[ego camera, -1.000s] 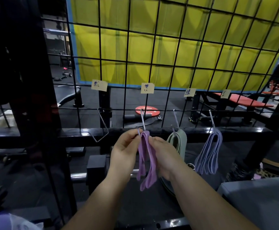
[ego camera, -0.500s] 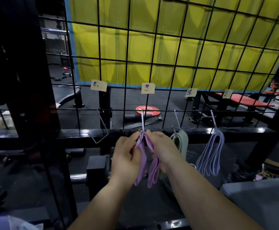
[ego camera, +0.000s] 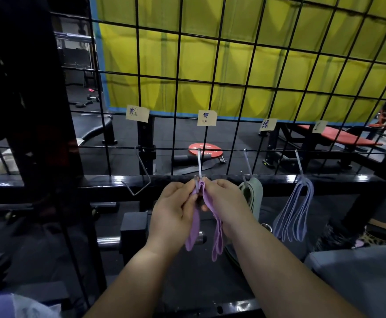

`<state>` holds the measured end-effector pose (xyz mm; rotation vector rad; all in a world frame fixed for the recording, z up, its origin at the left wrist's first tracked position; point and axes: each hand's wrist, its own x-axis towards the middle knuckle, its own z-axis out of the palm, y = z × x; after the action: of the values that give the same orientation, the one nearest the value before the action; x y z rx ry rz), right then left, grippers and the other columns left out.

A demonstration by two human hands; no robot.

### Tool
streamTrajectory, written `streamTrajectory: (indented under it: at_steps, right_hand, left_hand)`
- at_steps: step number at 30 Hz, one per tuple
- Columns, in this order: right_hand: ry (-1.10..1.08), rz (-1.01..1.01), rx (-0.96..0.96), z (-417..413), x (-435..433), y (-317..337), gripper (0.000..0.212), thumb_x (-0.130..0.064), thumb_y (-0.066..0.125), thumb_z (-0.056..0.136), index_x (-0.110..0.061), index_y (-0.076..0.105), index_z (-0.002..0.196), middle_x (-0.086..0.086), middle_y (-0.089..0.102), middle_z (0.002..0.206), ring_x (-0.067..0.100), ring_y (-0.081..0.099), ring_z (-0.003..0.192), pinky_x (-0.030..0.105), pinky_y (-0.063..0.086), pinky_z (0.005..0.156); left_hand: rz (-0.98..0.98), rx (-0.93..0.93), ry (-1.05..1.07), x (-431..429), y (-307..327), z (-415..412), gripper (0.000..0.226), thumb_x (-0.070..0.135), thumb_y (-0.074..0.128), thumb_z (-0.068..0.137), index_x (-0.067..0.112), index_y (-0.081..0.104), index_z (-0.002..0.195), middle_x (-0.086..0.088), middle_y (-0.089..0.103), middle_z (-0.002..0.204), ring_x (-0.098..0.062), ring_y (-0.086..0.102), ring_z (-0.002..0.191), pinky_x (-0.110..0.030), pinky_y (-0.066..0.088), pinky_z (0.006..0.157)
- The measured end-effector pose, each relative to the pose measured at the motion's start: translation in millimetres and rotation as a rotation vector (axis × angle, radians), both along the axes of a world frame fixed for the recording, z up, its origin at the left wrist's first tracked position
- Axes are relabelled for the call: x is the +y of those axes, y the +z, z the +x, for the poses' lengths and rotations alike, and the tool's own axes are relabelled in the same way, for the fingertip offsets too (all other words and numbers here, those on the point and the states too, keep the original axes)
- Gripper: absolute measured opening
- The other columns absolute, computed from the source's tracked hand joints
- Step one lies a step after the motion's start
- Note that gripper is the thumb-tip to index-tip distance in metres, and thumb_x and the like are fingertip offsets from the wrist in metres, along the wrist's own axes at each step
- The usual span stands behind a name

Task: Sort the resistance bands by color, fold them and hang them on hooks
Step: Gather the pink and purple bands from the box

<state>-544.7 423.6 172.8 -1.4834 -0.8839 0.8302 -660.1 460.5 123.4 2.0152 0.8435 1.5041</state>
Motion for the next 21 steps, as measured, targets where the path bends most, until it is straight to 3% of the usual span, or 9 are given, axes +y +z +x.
streamTrajectory:
  at_steps: [3,8,12,15,21]
  right_hand:
    - [-0.019,-0.009,-0.015,-1,-1,1,0.025,-0.033,0.06,0.095,-0.009,0.065,0.087,0.001,0.064,0.068,0.009,0.056,0.055,0.016,0.045,0.048]
    - [-0.013,-0.003,-0.04,-1,2,-2,0.034,-0.039,0.064,0.092,-0.005,0.066,0.088,0.016,0.07,0.082,0.014,0.06,0.067,0.031,0.054,0.072]
    - [0.018,0.015,-0.058,-2,3,-4,0.04,-0.043,0.066,0.09,-0.003,0.066,0.094,0.018,0.071,0.094,0.017,0.062,0.071,0.042,0.056,0.083]
    - [0.025,0.009,-0.039,-1,4,-8,0.04,-0.048,0.067,0.087,-0.008,0.067,0.09,0.017,0.072,0.093,0.024,0.067,0.077,0.047,0.055,0.086]
    - [0.021,-0.024,-0.043,5,3,-14,0.032,-0.048,0.061,0.091,-0.016,0.066,0.086,0.004,0.068,0.082,0.019,0.063,0.079,0.038,0.054,0.083]
  left_hand:
    - [-0.001,0.01,-0.006,-1,0,0,0.029,0.021,0.051,0.096,0.035,0.065,0.117,0.01,0.055,0.092,-0.003,0.053,0.091,-0.008,0.042,0.077]
    - [-0.111,-0.015,-0.018,-3,-1,2,0.034,0.008,0.048,0.099,0.027,0.064,0.124,0.009,0.046,0.091,-0.001,0.05,0.086,-0.006,0.04,0.075]
    - [-0.106,0.018,-0.021,-3,-2,4,0.043,0.014,0.037,0.097,0.032,0.06,0.128,0.006,0.043,0.09,-0.001,0.047,0.087,-0.005,0.038,0.076]
    - [-0.11,0.019,-0.046,-7,1,4,0.044,0.02,0.033,0.091,0.044,0.057,0.119,0.006,0.047,0.09,-0.001,0.049,0.089,-0.004,0.038,0.075]
    - [-0.018,0.142,0.023,2,-3,4,0.029,0.025,0.045,0.098,0.028,0.064,0.118,0.013,0.052,0.085,0.001,0.049,0.087,-0.004,0.034,0.072]
